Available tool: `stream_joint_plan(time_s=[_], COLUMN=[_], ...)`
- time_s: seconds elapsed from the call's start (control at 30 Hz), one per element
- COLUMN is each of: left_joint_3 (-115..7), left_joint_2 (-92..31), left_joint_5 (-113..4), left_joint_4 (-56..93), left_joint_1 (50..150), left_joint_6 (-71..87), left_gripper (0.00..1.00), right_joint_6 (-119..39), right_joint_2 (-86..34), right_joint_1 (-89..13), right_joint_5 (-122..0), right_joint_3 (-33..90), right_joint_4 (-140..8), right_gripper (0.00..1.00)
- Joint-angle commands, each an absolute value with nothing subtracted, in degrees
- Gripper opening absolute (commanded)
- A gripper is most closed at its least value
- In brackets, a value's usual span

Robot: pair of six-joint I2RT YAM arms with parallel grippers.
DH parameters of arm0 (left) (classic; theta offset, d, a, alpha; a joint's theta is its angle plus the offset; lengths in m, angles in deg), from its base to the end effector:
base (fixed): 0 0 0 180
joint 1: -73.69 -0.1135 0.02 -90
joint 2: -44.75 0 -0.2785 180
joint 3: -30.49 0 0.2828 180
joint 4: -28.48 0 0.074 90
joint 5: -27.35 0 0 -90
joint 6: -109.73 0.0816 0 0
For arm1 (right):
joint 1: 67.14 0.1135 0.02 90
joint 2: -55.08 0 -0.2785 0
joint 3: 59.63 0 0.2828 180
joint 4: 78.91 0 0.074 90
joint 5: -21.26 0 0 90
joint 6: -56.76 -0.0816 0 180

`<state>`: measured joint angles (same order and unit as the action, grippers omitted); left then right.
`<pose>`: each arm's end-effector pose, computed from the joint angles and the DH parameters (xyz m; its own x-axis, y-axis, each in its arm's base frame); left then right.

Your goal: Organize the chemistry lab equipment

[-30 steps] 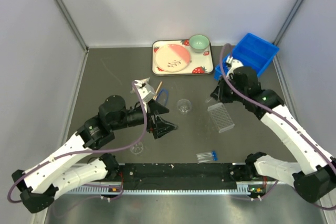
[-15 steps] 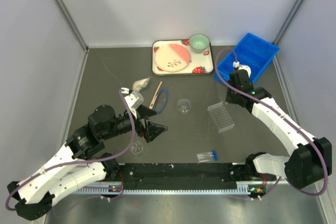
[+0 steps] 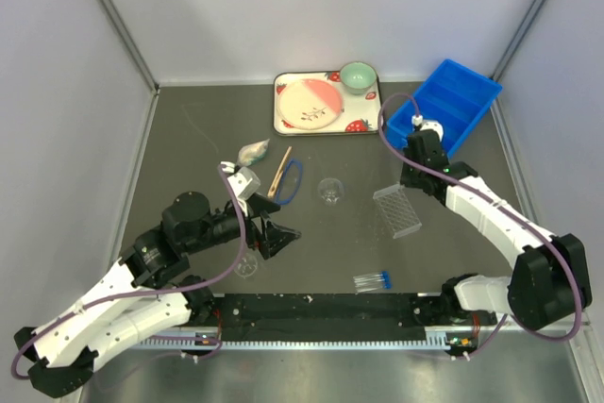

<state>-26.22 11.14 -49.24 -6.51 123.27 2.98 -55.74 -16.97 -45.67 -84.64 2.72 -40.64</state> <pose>0.1141 -0.1632 0.3470 -0.3838 0.0182 -0.9233 0.8115 0.4837 -0.3278 0.3013 0.0945 0.2175 -0.7080 0.1170 -0.6964 0.0970 0.9929 0.0682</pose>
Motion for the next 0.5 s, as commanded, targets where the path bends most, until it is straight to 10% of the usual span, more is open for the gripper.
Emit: stream_joint_plan(time_s=[0.0,0.47], left_joint_3=[-25.9,-25.5], left_joint_2=[11.8,12.5], left_joint_5=[-49.4,-49.4], left_joint_4=[-4.0,-4.0], left_joint_1=[123.4,123.4], left_joint_6=[3.1,3.3], left_gripper=[0.99,0.99], right_joint_6=[-55.1,-54.7], right_joint_2=[-18.0,-19.8], right_joint_1=[-45.9,-45.8], right_joint_5=[-82.9,-82.5], right_joint_3=[2.4,1.3], right_joint_4=[-44.7,-45.7], right_gripper=[0.0,0.0])
